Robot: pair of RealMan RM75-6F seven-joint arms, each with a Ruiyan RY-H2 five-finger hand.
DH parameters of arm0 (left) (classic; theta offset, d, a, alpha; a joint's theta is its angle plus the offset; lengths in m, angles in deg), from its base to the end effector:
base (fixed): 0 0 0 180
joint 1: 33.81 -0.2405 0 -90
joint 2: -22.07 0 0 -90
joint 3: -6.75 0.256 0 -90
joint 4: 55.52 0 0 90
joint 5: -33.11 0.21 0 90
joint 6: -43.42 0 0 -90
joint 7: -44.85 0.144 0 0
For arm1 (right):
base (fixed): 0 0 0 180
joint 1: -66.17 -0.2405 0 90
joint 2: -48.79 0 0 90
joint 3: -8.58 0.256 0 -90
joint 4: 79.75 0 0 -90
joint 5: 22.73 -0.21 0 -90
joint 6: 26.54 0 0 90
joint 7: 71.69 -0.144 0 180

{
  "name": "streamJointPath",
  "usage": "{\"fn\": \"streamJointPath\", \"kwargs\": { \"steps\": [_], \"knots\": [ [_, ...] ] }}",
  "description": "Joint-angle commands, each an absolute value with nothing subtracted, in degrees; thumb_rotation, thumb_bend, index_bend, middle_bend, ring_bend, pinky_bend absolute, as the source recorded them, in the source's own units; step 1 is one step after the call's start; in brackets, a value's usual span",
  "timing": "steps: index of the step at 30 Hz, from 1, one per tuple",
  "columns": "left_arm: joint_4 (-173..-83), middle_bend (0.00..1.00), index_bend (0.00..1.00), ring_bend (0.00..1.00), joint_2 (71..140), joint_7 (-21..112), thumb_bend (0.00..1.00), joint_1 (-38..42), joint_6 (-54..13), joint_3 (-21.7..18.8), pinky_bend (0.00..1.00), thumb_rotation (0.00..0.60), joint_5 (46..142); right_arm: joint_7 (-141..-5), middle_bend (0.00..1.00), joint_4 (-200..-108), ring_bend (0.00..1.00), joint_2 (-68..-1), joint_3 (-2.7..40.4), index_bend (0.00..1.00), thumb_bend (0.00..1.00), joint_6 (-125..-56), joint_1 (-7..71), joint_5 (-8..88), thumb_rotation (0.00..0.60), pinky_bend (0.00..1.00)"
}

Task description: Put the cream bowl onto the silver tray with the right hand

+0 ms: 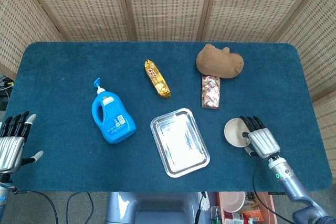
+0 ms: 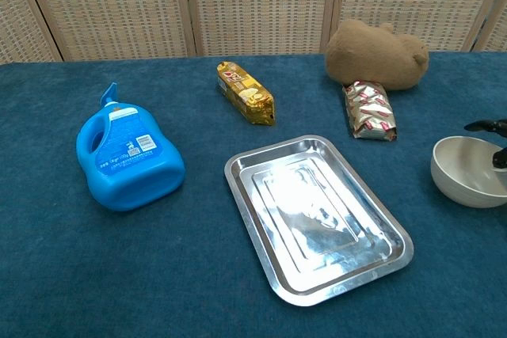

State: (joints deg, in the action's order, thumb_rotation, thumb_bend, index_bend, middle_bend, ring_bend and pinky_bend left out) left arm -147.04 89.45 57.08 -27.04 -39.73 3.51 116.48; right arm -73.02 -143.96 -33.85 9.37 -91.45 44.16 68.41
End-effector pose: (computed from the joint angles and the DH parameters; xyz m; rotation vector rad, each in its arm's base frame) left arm -0.3097 0.1925 0.1407 -1.4383 -0.7938 -0.7643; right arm -0.3205 -0.2738 0.0467 1.8394 -0.7969 0.7379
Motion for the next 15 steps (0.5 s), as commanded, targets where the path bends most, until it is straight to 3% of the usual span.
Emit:
{"fn": "streamJointPath", "kwargs": {
  "steps": [1,9,15],
  "knots": [
    [-147.1,0.0,0.0,0.0,89.41,57.06,0.0,-27.07,-39.89,3.5,0.0,0.6,116.52,-73.46,0.0,-143.15,0.0,-34.36,9.05,0.65,0.33,-93.22,43.95,69.64,0.6,0.0],
    [-146.86,0.0,0.0,0.0,89.44,57.1,0.0,-26.7,-39.05,3.3,0.0,0.6,115.61,-70.91,0.0,-151.8,0.0,-30.27,10.16,0.66,0.35,-97.54,41.07,74.14,0.6,0.0],
    [-146.33,0.0,0.0,0.0,89.51,56.74,0.0,-26.21,-38.13,2.96,0.0,0.6,114.68,-61.89,0.0,-161.64,0.0,-26.07,11.7,0.67,0.35,-90.44,34.58,76.19,0.6,0.0]
  ]
}}
